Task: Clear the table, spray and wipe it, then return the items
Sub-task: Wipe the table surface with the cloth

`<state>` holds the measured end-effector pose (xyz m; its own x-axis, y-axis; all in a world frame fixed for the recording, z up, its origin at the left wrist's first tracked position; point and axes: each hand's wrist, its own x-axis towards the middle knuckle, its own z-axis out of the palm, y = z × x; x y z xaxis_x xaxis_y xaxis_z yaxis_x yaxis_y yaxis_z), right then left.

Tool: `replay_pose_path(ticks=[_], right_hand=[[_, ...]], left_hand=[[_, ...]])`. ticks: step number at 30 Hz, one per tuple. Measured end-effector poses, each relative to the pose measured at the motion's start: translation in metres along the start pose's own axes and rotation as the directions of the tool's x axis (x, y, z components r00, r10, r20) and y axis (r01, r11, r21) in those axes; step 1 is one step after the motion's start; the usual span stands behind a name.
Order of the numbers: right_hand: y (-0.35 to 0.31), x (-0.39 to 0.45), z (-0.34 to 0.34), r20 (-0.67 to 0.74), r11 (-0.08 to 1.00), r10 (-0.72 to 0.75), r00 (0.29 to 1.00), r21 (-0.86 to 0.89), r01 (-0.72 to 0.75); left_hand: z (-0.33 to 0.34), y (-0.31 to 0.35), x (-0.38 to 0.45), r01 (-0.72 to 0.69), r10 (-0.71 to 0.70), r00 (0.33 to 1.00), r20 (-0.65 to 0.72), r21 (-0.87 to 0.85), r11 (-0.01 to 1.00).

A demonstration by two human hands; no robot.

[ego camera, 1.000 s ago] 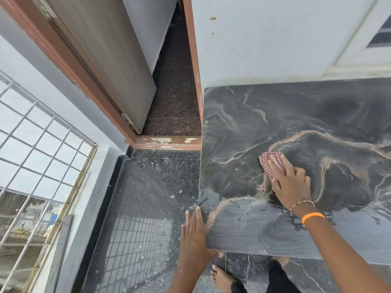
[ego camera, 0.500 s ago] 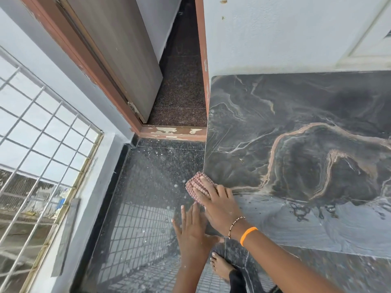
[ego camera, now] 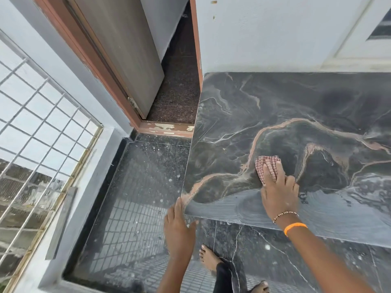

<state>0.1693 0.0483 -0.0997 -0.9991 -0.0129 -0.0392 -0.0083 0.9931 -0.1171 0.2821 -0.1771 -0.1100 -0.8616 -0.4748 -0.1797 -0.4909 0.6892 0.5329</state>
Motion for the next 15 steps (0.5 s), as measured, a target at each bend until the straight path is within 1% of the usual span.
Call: replay_pose_path(ticks=[2, 4, 7, 10, 11, 12, 13, 14, 15], right_hand=[[-0.018, -0.02, 0.005, 0.023, 0.997, 0.072, 0.997, 0.003, -0.072], [-0.046, -0.037, 0.009, 0.058, 0.998, 0.046, 0.997, 0.028, -0.048], [-0.096, -0.054, 0.013, 0.083, 0.989, -0.143, 0.986, 0.041, 0.14], [-0.144, -0.061, 0.01, 0.049, 0.941, -0.332, 0.942, 0.08, 0.328], [-0.157, -0.066, 0.015, 0.082, 0.92, -0.386, 0.919, 0.106, 0.377], [-0.167, -0.07, 0.022, 0.142, 0.883, -0.467, 0.873, 0.132, 0.451], [-0.171, -0.074, 0.028, 0.206, 0.834, -0.552, 0.808, 0.159, 0.529], [-0.173, -0.078, 0.031, 0.221, 0.789, -0.614, 0.758, 0.177, 0.588], [-0.166, -0.077, 0.035, 0.211, 0.756, -0.655, 0.726, 0.17, 0.632]], left_hand=[[0.004, 0.004, -0.006, 0.033, -0.033, 0.999, -0.004, -0.105, 0.994], [0.006, 0.006, -0.01, 0.078, -0.083, 0.996, -0.014, -0.214, 0.974], [0.004, 0.004, -0.016, 0.097, -0.098, 0.995, 0.018, -0.386, 0.917], [0.002, -0.004, -0.025, 0.109, -0.083, 0.994, 0.075, -0.469, 0.876], [0.001, -0.006, -0.029, 0.135, -0.104, 0.99, 0.09, -0.5, 0.855], [0.0, -0.008, -0.033, 0.165, -0.13, 0.986, 0.103, -0.531, 0.831], [0.0, -0.01, -0.038, 0.194, -0.159, 0.981, 0.111, -0.555, 0.809], [-0.002, -0.014, -0.044, 0.22, -0.193, 0.975, 0.109, -0.562, 0.798], [-0.001, -0.016, -0.048, 0.247, -0.223, 0.968, 0.11, -0.552, 0.796]])
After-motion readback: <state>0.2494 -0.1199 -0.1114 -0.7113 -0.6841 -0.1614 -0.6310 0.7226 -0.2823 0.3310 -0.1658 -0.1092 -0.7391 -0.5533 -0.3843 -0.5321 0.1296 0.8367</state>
